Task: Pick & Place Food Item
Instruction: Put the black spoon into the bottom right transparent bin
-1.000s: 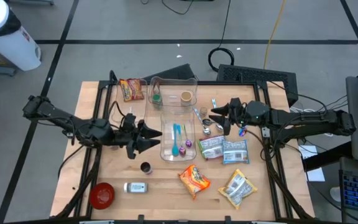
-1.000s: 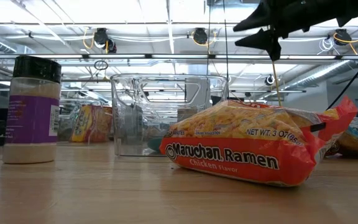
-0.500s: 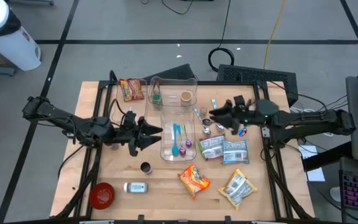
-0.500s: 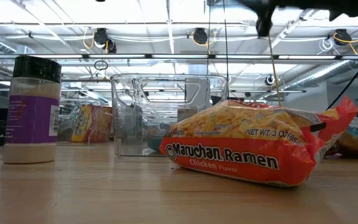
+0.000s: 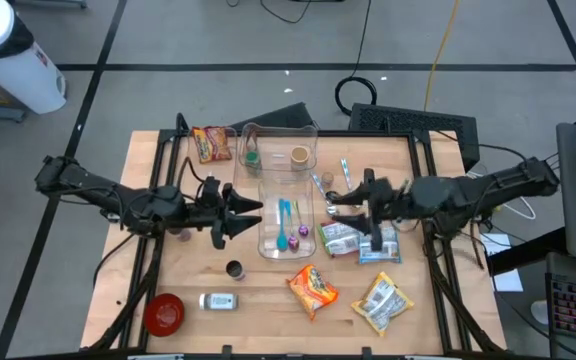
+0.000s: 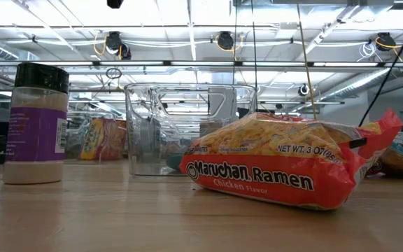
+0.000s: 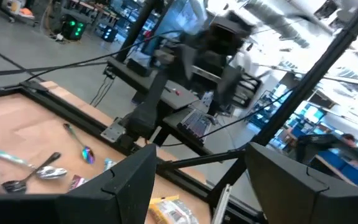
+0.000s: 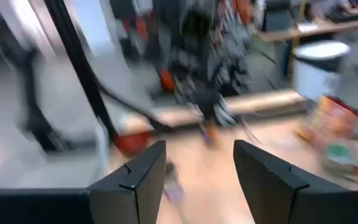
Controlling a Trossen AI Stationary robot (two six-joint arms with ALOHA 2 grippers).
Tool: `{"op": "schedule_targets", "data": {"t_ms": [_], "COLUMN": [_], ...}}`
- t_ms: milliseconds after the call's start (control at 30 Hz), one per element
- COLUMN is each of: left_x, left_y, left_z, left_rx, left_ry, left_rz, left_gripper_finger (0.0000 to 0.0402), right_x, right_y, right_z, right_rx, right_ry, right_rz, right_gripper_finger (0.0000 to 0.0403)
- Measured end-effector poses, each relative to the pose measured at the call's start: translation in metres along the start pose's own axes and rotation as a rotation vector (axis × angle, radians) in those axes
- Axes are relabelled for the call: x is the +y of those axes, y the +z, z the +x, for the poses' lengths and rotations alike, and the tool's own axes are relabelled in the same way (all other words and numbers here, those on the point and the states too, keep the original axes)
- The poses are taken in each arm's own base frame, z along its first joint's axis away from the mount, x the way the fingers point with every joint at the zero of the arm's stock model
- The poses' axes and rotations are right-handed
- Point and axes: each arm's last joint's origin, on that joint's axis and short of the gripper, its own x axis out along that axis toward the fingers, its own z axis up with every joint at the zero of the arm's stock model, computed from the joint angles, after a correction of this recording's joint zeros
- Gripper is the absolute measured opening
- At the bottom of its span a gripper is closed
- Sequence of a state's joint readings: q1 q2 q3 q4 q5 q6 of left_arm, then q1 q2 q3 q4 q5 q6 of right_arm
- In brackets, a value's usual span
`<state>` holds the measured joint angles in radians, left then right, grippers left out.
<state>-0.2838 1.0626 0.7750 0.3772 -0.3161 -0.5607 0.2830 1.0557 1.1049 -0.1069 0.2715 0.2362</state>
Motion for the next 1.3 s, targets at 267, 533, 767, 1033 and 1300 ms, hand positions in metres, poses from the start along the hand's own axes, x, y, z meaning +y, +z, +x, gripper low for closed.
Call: {"op": "schedule_targets", "data": {"t_ms": [267,533,767,1033,1300], "left_x": [0.003,0.003,0.004,0.004,0.005], "left_y": [0.0,0.0,-0.002,-0.003,-0.004], "left_z": [0.001,0.001,0.001,0.0,0.0], "left_rx": [0.008,0.011,0.028,0.039,0.048], "left_ry": [0.015,0.013,0.025,0.031,0.041], "left_rz": [0.004,-0.014,-0.013,-0.016,-0.007], "left_gripper_finger": [0.0255,0.0255,0.0255,0.0255,0.0255], "right_x": [-0.016,-0.085,-0.144,-0.186,-0.192], "right_y": [-0.028,-0.05,-0.067,-0.105,-0.148], "right_z": [0.03,0.058,0.066,0.067,0.058], "right_rx": [0.586,0.882,1.043,1.105,1.137], "right_ry": [-0.238,-0.216,-0.236,-0.322,-0.336], "right_rz": [-0.317,-0.209,-0.128,-0.007,0.019], "right_gripper_finger": [0.018,0.018,0.018,0.018,0.018]}}
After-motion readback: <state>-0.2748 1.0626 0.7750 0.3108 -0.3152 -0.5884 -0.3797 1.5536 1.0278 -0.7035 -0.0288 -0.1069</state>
